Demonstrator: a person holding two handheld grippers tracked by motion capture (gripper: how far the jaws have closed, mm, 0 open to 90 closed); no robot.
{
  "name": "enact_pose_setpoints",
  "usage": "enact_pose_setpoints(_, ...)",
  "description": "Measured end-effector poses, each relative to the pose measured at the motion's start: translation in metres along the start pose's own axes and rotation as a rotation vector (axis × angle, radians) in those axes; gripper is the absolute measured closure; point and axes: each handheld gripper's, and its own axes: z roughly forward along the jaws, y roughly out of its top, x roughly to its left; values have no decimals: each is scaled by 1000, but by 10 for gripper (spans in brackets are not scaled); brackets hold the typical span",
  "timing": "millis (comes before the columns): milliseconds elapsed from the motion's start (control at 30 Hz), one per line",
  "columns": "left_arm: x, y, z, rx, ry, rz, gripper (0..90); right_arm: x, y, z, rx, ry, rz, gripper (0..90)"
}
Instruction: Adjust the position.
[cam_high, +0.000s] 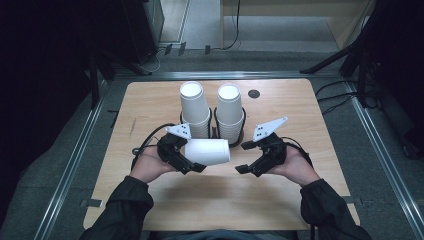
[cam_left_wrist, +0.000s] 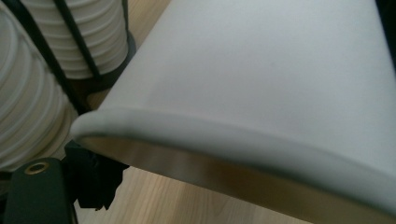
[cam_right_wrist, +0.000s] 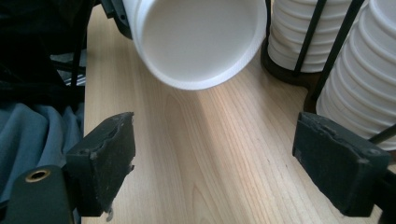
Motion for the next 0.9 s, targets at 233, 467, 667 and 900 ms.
enact_pose_setpoints(233,0,3,2,80,45,14,112,-1,-4,0,36,-26,-15,137)
enact_pose_setpoints(467,-2,5,16,169,52,49,112,1,-4,3,70,-32,-51,142)
enact_pose_setpoints(667,-4,6,27,218,63,61,112,2,-4,8,90,-33,-67,142)
enact_pose_setpoints(900,-8,9,39,251,46,87,111,5,-2,15,119,-25,-87,143)
